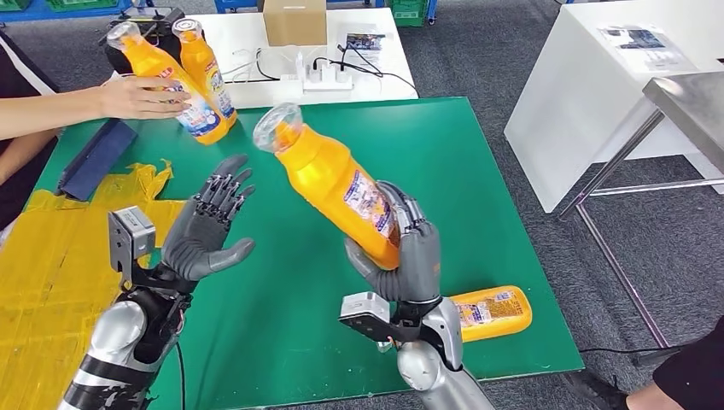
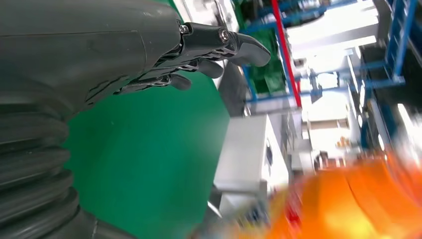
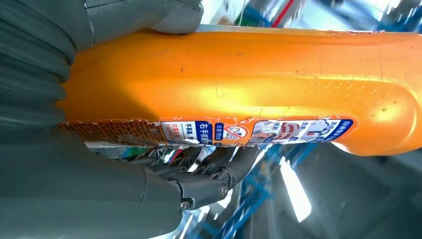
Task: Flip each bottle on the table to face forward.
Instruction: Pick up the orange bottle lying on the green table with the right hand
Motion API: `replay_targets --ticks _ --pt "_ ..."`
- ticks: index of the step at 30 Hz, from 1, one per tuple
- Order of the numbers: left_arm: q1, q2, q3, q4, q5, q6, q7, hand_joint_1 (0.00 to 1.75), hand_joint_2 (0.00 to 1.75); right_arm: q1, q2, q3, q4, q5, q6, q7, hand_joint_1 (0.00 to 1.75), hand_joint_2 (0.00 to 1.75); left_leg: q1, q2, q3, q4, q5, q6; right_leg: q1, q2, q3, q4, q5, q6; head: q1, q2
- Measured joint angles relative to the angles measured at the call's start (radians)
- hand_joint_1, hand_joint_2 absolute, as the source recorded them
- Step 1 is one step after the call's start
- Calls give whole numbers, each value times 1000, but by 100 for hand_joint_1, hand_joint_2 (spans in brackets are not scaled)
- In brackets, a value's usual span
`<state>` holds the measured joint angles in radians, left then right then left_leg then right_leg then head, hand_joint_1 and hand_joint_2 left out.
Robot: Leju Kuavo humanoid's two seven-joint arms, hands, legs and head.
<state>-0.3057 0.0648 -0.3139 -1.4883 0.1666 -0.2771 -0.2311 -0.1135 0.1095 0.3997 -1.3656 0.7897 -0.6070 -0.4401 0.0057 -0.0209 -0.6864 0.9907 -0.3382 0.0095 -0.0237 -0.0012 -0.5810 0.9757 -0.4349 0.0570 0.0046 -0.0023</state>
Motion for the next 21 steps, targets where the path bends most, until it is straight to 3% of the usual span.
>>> replay_targets --ticks 11,21 --pt "-2 -2 -79 -7 24 -33 -17 0 175 -75 6 88 111 19 31 4 175 175 0 0 0 0 0 0 0 0 0 0 0 0 0 0" --pt "-17 -10 -115 -5 56 -35 -8 0 175 -125 38 197 216 144 -33 37 175 175 0 0 0 0 0 0 0 0 0 0 0 0 0 0"
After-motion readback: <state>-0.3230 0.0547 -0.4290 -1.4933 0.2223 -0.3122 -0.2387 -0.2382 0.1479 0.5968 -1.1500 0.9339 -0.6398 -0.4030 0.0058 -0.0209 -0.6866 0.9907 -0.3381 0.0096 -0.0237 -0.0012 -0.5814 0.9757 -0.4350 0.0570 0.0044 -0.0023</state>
